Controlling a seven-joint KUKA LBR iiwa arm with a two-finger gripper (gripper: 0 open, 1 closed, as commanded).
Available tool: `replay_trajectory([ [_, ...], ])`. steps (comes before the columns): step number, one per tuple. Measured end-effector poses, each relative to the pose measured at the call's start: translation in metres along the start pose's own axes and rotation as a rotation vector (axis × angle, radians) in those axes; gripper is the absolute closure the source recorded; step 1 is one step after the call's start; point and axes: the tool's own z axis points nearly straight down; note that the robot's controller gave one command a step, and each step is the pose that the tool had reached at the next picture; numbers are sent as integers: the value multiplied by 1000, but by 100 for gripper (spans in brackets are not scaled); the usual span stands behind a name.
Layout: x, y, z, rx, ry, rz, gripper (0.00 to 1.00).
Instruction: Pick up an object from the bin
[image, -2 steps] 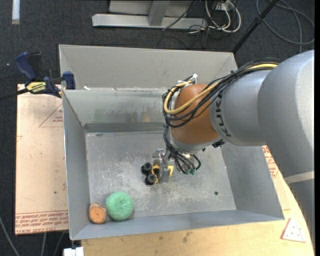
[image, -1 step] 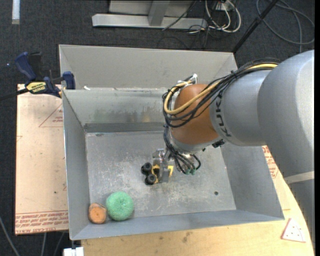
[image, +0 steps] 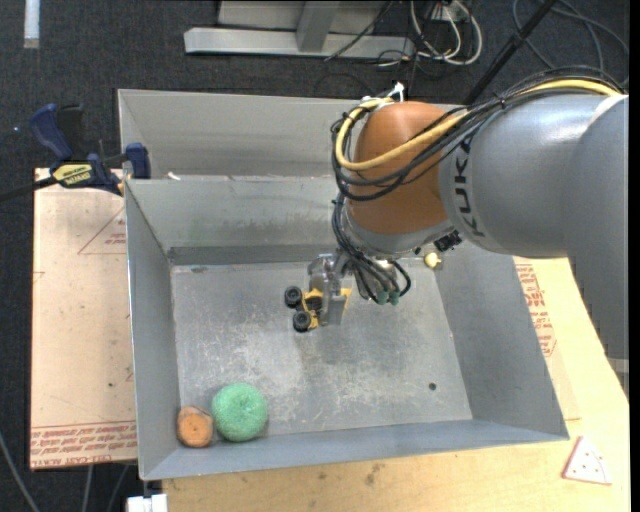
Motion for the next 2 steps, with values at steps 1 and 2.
replay_trajectory([
  [1,0,0,0,0,0,0,100],
  [2,6,-23,-136,1,-2,29,100],
])
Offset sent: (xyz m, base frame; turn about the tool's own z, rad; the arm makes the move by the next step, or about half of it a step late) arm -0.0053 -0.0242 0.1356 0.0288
